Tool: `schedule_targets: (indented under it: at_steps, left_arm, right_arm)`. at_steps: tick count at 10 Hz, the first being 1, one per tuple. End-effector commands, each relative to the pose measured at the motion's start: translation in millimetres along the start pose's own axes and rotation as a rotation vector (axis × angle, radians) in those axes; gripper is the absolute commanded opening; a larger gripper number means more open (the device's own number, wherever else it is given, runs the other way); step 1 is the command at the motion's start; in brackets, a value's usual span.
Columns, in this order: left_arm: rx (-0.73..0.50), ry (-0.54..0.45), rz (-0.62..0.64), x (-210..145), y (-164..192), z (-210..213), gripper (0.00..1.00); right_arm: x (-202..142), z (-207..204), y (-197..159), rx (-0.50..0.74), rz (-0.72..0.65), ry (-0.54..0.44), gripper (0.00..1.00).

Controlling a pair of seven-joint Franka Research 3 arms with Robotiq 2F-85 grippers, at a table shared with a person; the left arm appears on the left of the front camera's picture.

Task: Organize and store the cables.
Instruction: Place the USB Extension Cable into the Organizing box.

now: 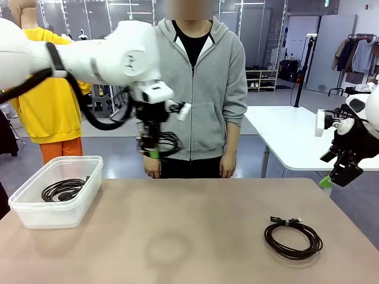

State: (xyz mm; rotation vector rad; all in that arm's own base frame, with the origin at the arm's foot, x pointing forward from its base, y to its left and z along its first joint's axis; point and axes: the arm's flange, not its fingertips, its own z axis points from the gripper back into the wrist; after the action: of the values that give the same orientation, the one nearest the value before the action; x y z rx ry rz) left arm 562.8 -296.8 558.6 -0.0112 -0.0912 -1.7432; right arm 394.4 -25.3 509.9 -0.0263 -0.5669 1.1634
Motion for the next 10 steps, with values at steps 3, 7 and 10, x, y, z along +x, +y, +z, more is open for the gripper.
schedule_targets:
  at_steps: [3,7,10]
  left_arm:
    - [-0.037,-0.154,0.013,-183,-77,17,0.14]
    - [0.027,-0.172,0.107,-290,-101,3,0.14]
    - [-0.002,-0.221,0.156,-318,-80,-32,0.14]
  right_arm:
    - [0,0,0,0.001,-0.001,0.001,1.00]
    - [0,0,0,0.001,-0.001,0.001,1.00]
    - [0,0,0,0.001,-0.001,0.001,1.00]
